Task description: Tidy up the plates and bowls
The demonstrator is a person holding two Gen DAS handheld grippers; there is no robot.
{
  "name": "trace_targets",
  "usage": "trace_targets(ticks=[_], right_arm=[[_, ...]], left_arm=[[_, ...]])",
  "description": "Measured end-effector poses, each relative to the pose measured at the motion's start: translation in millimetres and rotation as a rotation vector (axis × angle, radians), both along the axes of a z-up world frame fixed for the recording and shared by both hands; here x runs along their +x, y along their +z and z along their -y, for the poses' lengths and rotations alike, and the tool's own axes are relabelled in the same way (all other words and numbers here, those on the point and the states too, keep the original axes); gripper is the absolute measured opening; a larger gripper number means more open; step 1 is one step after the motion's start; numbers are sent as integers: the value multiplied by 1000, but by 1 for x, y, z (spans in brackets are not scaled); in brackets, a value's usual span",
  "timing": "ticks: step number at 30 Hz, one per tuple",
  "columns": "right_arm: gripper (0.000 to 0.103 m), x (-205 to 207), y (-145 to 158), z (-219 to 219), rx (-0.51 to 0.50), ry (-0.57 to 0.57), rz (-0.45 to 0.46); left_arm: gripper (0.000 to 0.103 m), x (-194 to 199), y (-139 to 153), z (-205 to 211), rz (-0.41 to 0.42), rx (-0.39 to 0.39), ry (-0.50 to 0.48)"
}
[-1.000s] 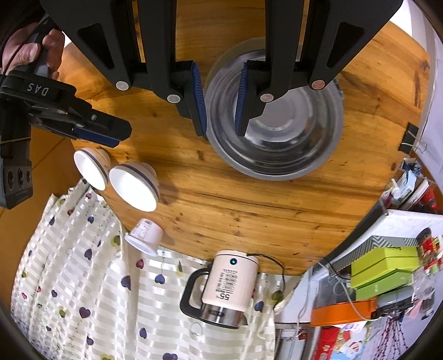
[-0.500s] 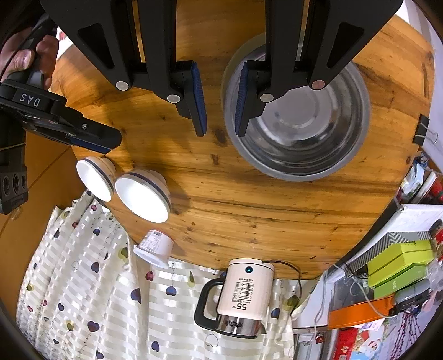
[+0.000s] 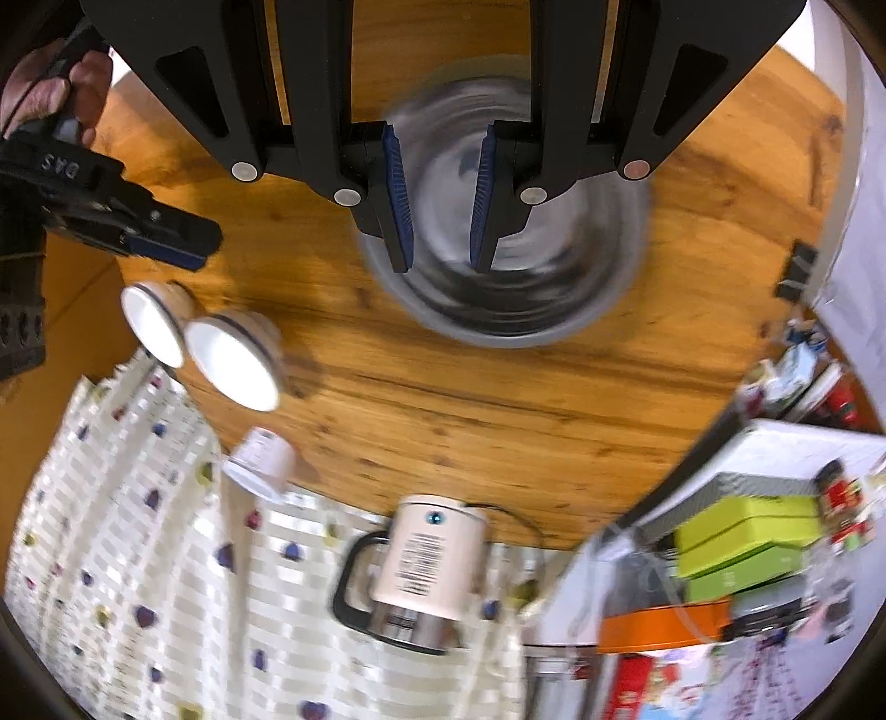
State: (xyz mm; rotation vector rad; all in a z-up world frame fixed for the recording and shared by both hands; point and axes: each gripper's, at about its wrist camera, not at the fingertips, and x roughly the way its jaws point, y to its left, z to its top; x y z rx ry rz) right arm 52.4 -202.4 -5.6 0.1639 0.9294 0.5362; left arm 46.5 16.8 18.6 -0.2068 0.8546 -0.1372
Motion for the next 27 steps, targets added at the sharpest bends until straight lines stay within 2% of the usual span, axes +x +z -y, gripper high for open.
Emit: trace_targets(ticks=[4,8,19,23,27], right_arm=[[42,4,-4,-27,8,65,-14],[39,12,-9,-49,15,111,-25],[31,28,-21,-84,36,165,-73],[16,31,-25,-86,36,166,-91],[13,33,-26,-85,31,153,-87]], left_arm=[[22,-6,-4,-25,-4,14,74],[30,-7,-11,-43,-20,16,123],[30,-8,-16,-57,-33,-1,143],[31,-3,-24,-57,-61,-35,126],[30,-3,-23,-54,-58,-36,122]])
